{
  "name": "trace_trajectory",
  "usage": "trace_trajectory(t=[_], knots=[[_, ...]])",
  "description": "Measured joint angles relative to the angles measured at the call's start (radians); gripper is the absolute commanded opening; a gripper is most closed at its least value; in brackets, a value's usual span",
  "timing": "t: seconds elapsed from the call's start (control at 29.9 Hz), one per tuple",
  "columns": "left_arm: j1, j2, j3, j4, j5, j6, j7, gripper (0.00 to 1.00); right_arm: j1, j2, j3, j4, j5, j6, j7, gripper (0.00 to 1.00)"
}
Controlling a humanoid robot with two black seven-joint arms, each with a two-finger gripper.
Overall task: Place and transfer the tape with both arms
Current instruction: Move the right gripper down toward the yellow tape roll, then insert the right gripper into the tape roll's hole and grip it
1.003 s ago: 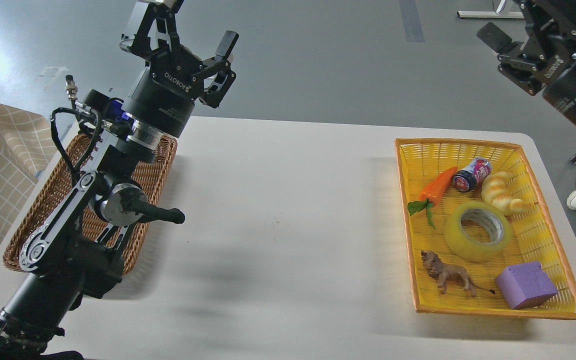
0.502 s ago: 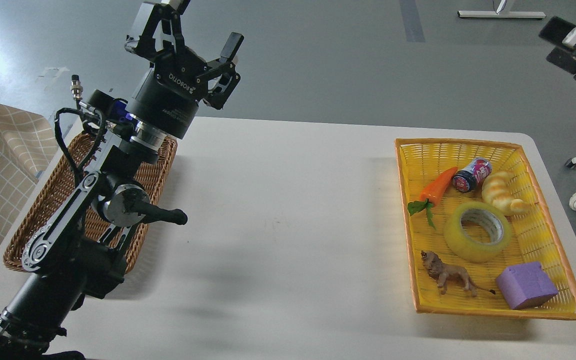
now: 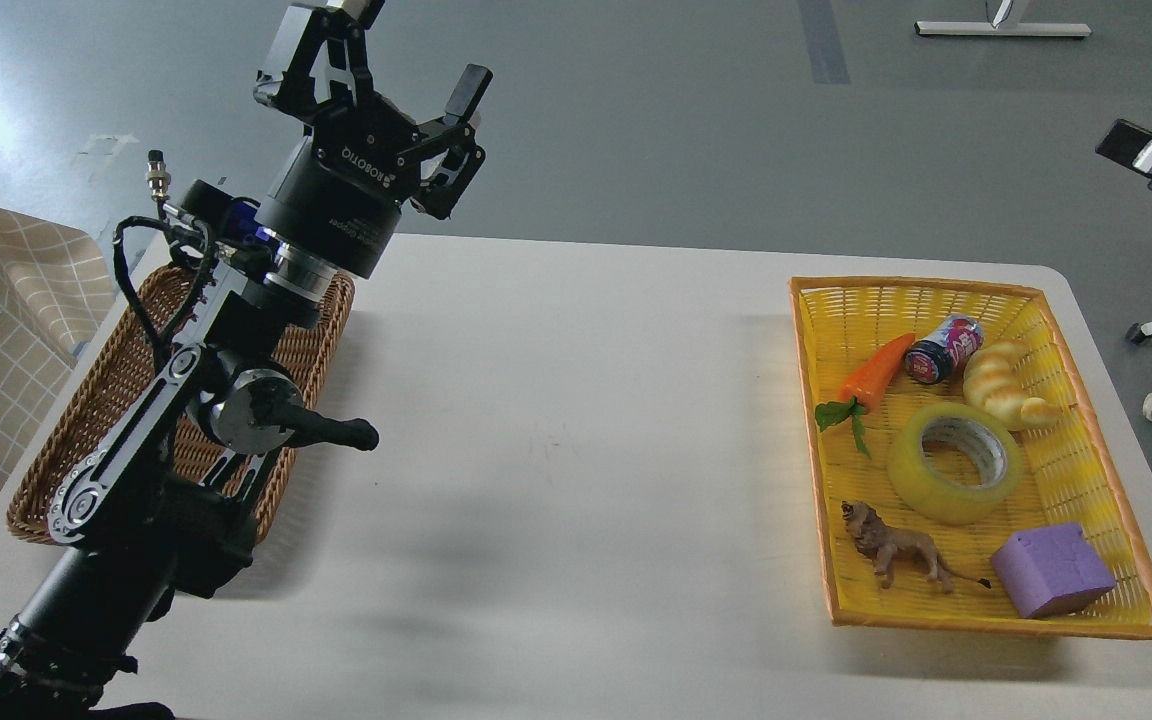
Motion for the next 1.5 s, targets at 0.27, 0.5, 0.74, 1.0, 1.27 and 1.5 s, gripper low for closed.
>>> trace_trajectory(t=[0.27,0.5,0.74,1.0,1.27,1.5], knots=[[0.0,-0.005,0.001,-0.003,0.0,-0.009,0.0,0.98,-0.056,-0.028,-0.033,-0.014,-0.171,0.004,-0.075,0.99],[-0.001,-0.044,0.005,-0.003,0.003,-0.01,0.0,0.98,-0.071,-0.01,-0.113,0.0,-0.294,0.004,-0.108,0.98],[-0.002,-0.048,0.005,-0.003,0.004,-0.014,0.0,0.98,-0.111,0.088,-0.153,-0.004,-0.393,0.004,-0.185,0.98],[0.002,-0.047,0.004,-0.002,0.004,-0.015,0.0,0.98,-0.151,0.191,-0.156,-0.008,-0.436,0.004,-0.261,0.96],[0.006,-0.048,0.004,-0.002,0.004,-0.015,0.0,0.98,-0.159,0.23,-0.162,-0.031,-0.437,0.004,-0.294,0.95],[0.007,-0.051,0.007,-0.002,0.006,-0.015,0.0,0.98,-0.144,0.25,-0.206,-0.077,-0.437,0.004,-0.295,0.94]])
